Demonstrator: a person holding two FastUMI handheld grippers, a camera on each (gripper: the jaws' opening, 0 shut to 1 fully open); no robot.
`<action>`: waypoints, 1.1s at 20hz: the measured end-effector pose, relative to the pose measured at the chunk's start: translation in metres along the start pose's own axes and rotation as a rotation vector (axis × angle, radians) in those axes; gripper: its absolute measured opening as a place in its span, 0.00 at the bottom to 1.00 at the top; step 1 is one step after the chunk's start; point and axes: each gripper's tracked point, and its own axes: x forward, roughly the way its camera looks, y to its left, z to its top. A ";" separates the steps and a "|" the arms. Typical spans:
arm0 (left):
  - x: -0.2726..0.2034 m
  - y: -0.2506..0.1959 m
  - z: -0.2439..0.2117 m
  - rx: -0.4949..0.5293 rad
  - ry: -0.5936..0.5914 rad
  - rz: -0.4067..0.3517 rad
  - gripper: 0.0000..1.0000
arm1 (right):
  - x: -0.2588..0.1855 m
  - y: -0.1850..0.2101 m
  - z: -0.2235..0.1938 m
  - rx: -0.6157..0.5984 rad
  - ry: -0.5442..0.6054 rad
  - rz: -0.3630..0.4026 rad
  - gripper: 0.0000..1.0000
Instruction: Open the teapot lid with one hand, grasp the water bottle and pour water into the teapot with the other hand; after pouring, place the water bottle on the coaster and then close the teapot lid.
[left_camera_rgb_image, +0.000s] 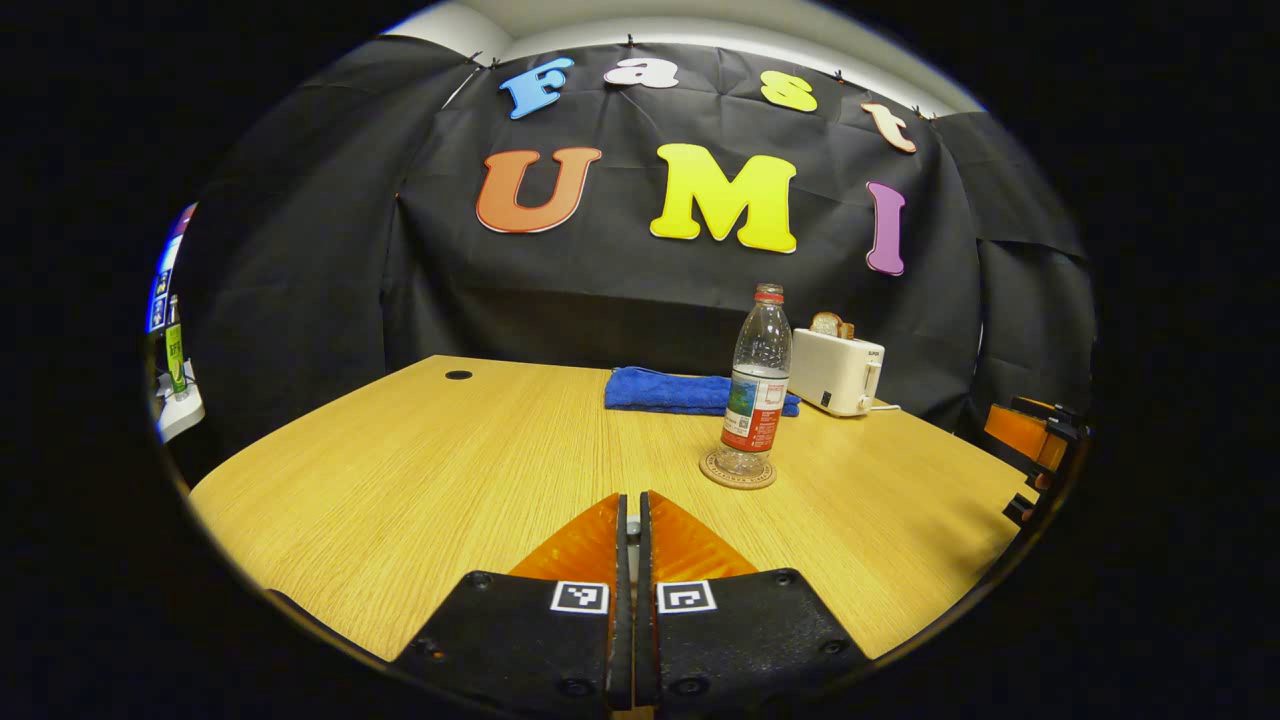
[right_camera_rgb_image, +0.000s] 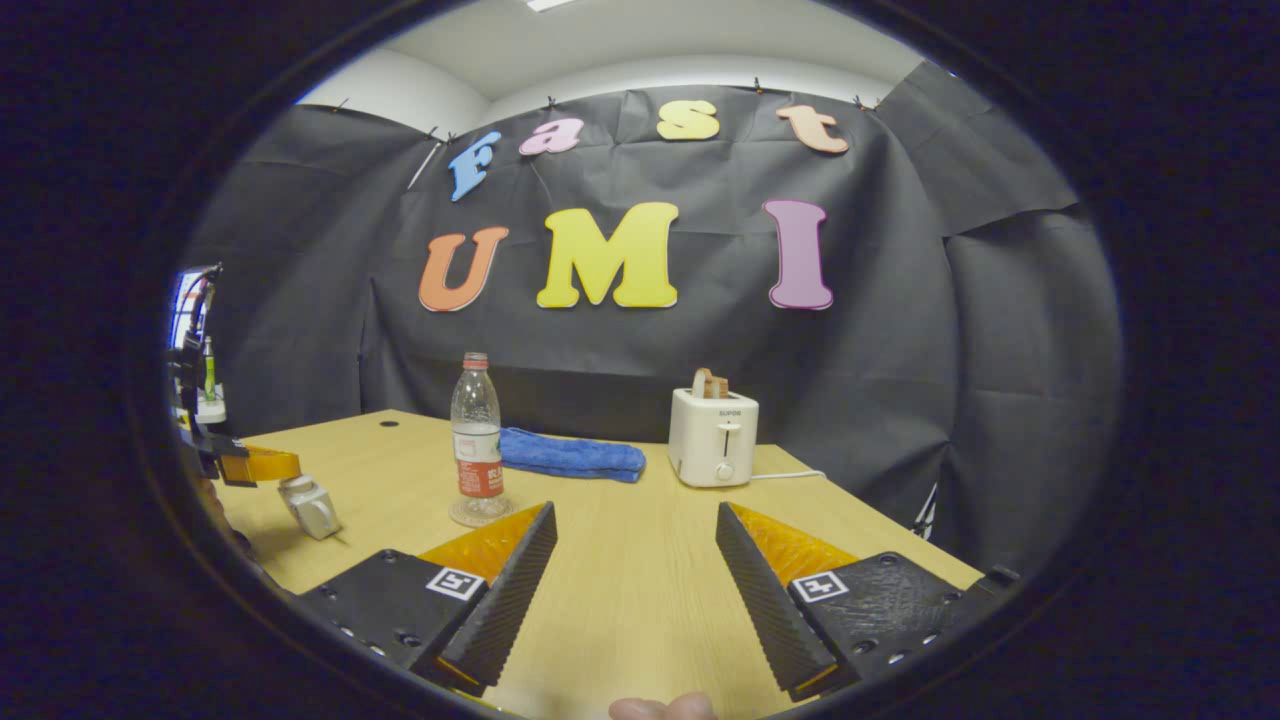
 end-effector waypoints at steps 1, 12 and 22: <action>0.001 0.000 0.000 -0.004 -0.001 0.005 0.04 | -0.002 0.002 0.000 -0.003 -0.001 0.002 0.96; -0.040 -0.021 0.089 0.031 -0.193 0.137 0.98 | -0.020 0.001 0.047 0.036 -0.083 -0.038 0.96; -0.099 -0.082 0.127 0.081 -0.344 0.141 0.98 | -0.063 0.033 0.071 0.016 -0.131 -0.035 0.95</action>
